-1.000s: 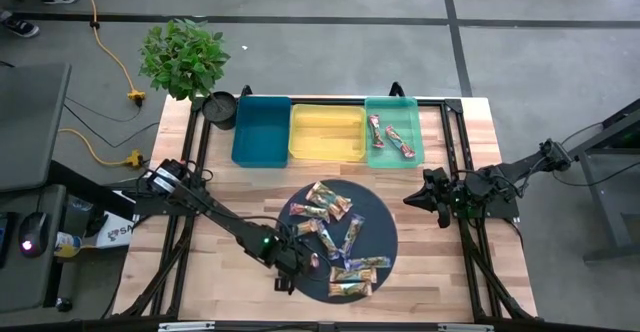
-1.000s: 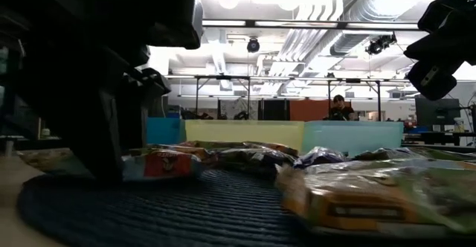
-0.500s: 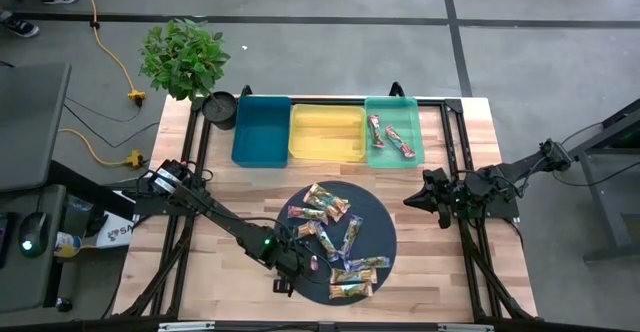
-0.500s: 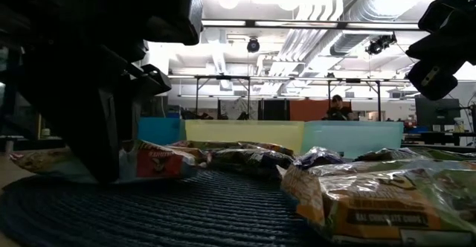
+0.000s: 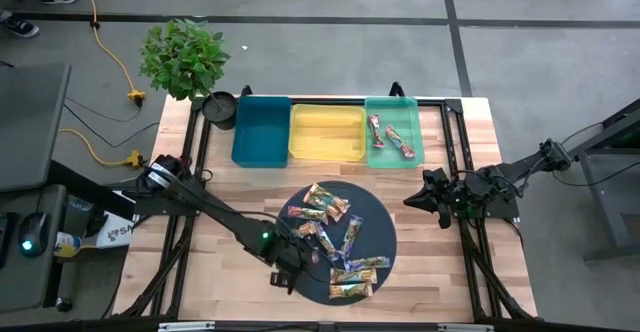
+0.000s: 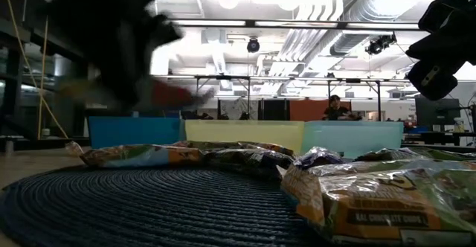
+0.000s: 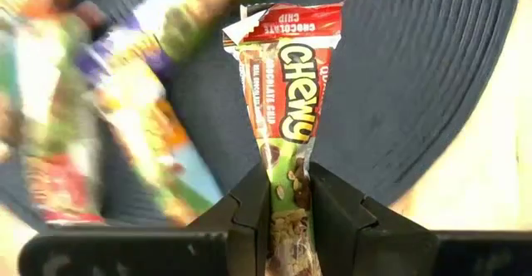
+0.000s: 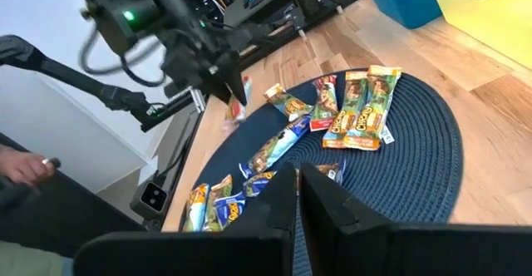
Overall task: Pick and place Granola Bars by type
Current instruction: Put the red granola bar into the green bin
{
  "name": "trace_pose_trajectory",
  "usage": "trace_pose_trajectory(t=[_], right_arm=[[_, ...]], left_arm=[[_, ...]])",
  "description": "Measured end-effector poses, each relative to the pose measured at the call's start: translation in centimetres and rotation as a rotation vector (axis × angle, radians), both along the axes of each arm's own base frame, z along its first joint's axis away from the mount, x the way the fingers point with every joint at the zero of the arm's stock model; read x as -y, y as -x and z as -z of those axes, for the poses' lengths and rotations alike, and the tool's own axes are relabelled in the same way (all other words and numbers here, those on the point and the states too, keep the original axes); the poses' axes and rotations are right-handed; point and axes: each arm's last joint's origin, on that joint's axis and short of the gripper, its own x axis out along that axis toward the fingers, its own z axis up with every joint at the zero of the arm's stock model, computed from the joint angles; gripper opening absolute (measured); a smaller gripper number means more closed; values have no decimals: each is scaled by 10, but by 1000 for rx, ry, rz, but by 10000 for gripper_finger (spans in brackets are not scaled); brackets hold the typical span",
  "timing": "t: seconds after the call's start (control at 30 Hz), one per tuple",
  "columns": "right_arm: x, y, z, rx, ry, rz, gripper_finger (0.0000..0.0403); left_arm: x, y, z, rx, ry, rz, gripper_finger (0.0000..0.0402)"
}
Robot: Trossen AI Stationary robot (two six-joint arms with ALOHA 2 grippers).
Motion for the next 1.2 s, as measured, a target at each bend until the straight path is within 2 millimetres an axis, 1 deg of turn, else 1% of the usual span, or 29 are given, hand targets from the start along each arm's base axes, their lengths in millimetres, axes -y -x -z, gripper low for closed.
trace_pose_trajectory(t=[0.1,0.17,0.2,0.23,0.3,0.37,0.43,0.5,0.57,0.67,0.77,0.87,0.93,1.0,1.1,1.2], right_arm=[[0,0,0,1,0,2,3],[0,0,0,6,-1,0,2],[0,0,0,5,-1,1,2],[0,0,0,3,1,0,2],[0,0,0,6,-1,-8,2],[0,0,0,3,1,-9,2],[-1,0,0,1,-2,-25,3],[-1,0,-1,6,-4,-25,2],[-1,0,-1,11,-7,-33,2],[-1,-1,-6,62,-20,-21,3],[0,-2,-12,124,-21,28,3],[1,-3,-18,187,22,69,2],[2,-3,-22,226,45,95,2],[3,-3,-25,261,81,123,2],[5,-2,-30,313,143,188,2],[8,-1,-37,361,229,300,2]], left_arm=[[-8,-6,-23,35,-60,7,66],[-15,-16,-41,111,-61,-8,66],[-20,-18,-50,137,-71,-19,66],[-27,-18,-59,144,-91,-30,66],[-38,-25,-80,228,-88,-56,66],[-50,-25,-95,262,-103,-68,66],[-61,-30,-112,356,-98,-85,66],[-73,-32,-125,421,-99,-88,66],[-84,-38,-134,497,-84,-78,66],[-99,-46,-137,533,-60,-35,66],[-116,-56,-141,600,-20,-1,66],[-136,-72,-143,695,-2,-2,66],[-151,-76,-140,705,21,-1,66],[-166,-86,-143,783,52,7,66],[-187,-94,-138,811,102,25,66],[-206,-104,-129,849,169,39,66]])
